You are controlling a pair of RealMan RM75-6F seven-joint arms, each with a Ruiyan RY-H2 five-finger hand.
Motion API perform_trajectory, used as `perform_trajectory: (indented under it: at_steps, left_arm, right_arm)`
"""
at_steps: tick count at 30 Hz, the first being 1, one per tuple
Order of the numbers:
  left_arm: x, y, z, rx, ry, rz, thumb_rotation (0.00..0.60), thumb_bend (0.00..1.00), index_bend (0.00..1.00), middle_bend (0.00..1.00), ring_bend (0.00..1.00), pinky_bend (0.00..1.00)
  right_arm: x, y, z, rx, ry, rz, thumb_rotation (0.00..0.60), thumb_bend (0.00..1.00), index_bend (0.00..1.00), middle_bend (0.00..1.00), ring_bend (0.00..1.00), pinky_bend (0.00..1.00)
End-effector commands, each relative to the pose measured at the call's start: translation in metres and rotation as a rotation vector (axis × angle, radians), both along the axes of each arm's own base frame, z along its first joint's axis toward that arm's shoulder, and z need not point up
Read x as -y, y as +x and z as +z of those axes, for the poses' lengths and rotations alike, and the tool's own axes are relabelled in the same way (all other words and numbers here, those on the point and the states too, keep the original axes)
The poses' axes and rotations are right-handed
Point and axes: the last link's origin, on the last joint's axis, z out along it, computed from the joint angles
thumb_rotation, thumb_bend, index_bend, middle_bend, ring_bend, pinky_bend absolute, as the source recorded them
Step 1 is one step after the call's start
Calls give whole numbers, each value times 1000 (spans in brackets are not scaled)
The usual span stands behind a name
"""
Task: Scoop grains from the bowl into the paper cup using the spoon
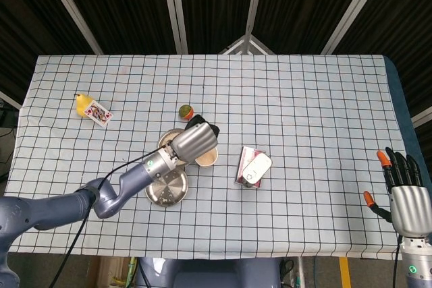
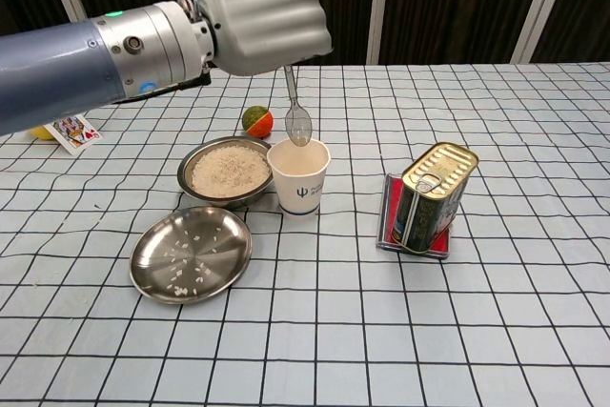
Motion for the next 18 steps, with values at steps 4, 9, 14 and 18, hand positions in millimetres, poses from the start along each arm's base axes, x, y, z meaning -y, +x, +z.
perform_trajectory:
  at_steps: [4,9,14,18]
  left_arm:
    - [19,-33,11,360,-100,410,600,436,534,1000,1000,1000]
    - [38,-56,19,461,-149,584,600,432,533,1000,1000,1000]
    - [59,-79,24,526,-209,734,600,425,533,1000,1000,1000]
    - [73,-97,24,515,-227,811,600,424,533,1000,1000,1000]
  right_arm:
    - [0,0,0,-3,5,-3,600,332,0,0,0,0]
    - [1,0,0,-5,6,-5,600,331,0,0,0,0]
    - [1,0,0,-7,8,-8,600,331,0,0,0,0]
    - [1,0,0,-8,8,-10,600,332,0,0,0,0]
